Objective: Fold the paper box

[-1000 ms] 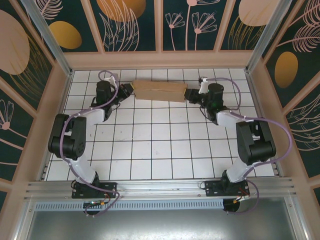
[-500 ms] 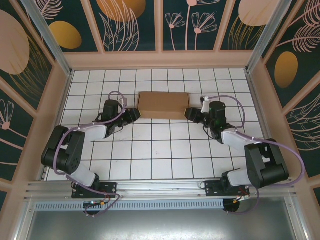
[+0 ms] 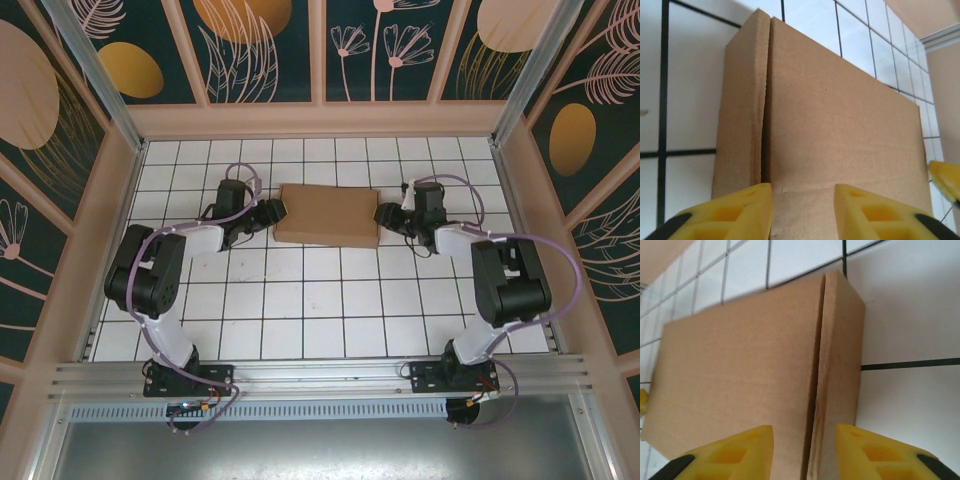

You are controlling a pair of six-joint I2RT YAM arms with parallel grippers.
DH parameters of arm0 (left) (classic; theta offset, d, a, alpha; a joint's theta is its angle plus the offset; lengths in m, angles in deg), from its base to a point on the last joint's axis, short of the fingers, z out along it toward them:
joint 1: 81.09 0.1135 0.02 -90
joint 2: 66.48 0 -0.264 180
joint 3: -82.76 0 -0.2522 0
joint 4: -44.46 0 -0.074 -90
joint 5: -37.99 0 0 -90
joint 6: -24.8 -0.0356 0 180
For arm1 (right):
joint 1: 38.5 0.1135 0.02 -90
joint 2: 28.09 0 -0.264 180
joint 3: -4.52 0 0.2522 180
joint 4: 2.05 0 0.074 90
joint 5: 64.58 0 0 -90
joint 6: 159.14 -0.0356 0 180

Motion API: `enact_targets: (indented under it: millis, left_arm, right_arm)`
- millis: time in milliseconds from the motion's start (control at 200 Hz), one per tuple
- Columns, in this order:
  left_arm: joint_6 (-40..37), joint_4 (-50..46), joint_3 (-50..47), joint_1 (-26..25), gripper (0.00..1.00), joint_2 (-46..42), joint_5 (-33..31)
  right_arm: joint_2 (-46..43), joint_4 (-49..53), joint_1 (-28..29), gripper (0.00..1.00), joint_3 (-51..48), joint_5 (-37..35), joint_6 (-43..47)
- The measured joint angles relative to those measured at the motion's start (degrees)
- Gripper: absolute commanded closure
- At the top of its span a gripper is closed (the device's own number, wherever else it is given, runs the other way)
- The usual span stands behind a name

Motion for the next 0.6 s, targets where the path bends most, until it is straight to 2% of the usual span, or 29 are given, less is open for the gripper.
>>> enact_targets:
  millis: [200,365,525,565,601]
  left_arm:
    - [1.2,2.2,2.3,0.6,0.73,3.2,0.3]
    - [1.4,2.2,4.3,1.1,0.71,4.7,-0.8]
    - [1.7,2.1,7.0,1.6,0.58,6.3,-0.8]
    - [1.6,1.6,7.7,1.6,0.52,6.5,-1.0]
    - [1.4,1.2,8.1,1.6,0.43,6.5,-1.0]
  right_arm:
    - [7.0,2.3,-0.2,0.73,7.7,0.4,-0.7]
    - [12.2,3.5,-0.2,0.72,14.8,0.0,-0.7]
    - [14.4,4.0,-0.2,0.62,17.7,-0.2,-1.1]
    - [14.4,4.0,-0.2,0.58,17.9,-0.2,-1.1]
    - [14.4,4.1,-0.2,0.52,17.9,-0.2,-1.2]
